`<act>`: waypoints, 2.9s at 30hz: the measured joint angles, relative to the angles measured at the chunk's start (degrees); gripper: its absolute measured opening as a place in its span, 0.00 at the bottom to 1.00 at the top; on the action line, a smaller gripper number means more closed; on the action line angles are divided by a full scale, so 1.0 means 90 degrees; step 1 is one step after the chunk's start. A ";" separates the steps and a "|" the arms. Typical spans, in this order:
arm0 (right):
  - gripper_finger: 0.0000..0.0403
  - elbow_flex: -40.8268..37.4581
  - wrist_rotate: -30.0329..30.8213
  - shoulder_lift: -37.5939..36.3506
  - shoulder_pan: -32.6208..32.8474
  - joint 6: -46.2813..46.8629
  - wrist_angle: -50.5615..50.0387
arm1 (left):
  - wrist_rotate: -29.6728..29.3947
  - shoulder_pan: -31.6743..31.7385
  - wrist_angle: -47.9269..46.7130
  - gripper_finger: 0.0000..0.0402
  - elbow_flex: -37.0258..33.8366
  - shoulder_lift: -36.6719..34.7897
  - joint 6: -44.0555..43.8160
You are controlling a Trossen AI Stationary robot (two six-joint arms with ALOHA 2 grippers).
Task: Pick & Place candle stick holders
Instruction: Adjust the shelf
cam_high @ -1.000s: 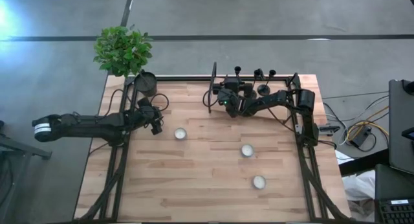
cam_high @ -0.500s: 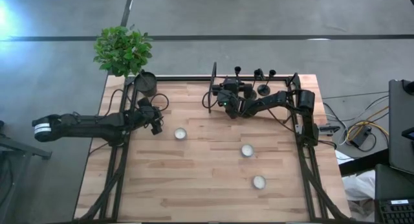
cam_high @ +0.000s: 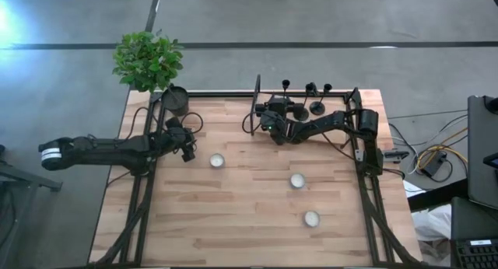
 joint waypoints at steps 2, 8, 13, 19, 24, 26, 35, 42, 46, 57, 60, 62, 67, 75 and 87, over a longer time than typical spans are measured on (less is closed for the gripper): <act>0.59 0.0002 0.0181 0.0000 0.0055 -0.0007 -0.0002 | 0.0000 -0.0001 -0.0001 0.61 0.0001 0.0000 0.0000; 0.59 0.0002 0.0407 0.0000 0.0218 -0.0193 0.0000 | 0.0000 -0.0001 -0.0002 0.61 0.0002 0.0000 0.0000; 0.57 0.0002 0.0606 -0.0007 0.0466 -0.0213 0.0001 | 0.0000 0.0001 -0.0002 0.61 0.0001 -0.0002 0.0000; 0.55 0.0002 0.0945 -0.0076 0.0918 -0.0555 0.0001 | 0.0001 -0.0001 -0.0002 0.61 0.0002 0.0000 0.0000; 0.53 -0.0019 0.1018 -0.0439 0.1584 -0.0834 0.0001 | -0.0001 -0.0001 -0.0001 0.61 0.0001 -0.0001 0.0000; 0.52 -0.0072 0.1018 -0.0707 0.1869 -0.0845 0.0001 | -0.0002 -0.0001 -0.0001 0.61 0.0000 -0.0001 0.0000; 0.37 -0.0709 0.1032 -0.2642 0.3048 -0.1942 0.0008 | 0.0001 -0.0001 -0.0006 0.61 0.0002 0.0000 0.0000; 0.14 -0.1531 0.1026 -0.4348 0.4075 -0.1876 0.0012 | -0.0002 -0.0001 -0.0005 0.61 0.0002 0.0000 0.0000; 0.04 -0.2051 0.1019 -0.5116 0.4672 -0.2232 -0.0004 | -0.0002 -0.0001 -0.0002 0.61 0.0002 0.0000 0.0000; 0.02 -0.3607 0.1020 -0.7442 0.6042 -0.2353 0.0042 | -0.0002 0.0001 -0.0002 0.61 0.0002 0.0000 0.0000; 0.02 -0.4020 0.1018 -0.8159 0.6489 -0.2378 0.0052 | -0.0002 0.0002 -0.0002 0.61 0.0002 0.0000 0.0000; 0.02 -0.4336 0.1018 -0.8542 0.6730 -0.2490 0.0061 | -0.0002 0.0002 -0.0001 0.61 0.0002 0.0000 0.0000; 0.02 -0.5290 0.1016 -0.9353 0.7103 -0.1926 0.0041 | -0.0002 0.0001 -0.0002 0.61 0.0002 0.0000 0.0000; 0.02 -0.6456 0.1021 -0.9768 0.7158 -0.0909 0.0049 | -0.0002 0.0000 -0.0002 0.61 0.0002 0.0000 0.0000; 0.02 -0.6782 0.1013 -0.9641 0.6651 -0.0265 -0.0198 | -0.0002 0.0002 -0.0002 0.61 0.0002 0.0000 0.0000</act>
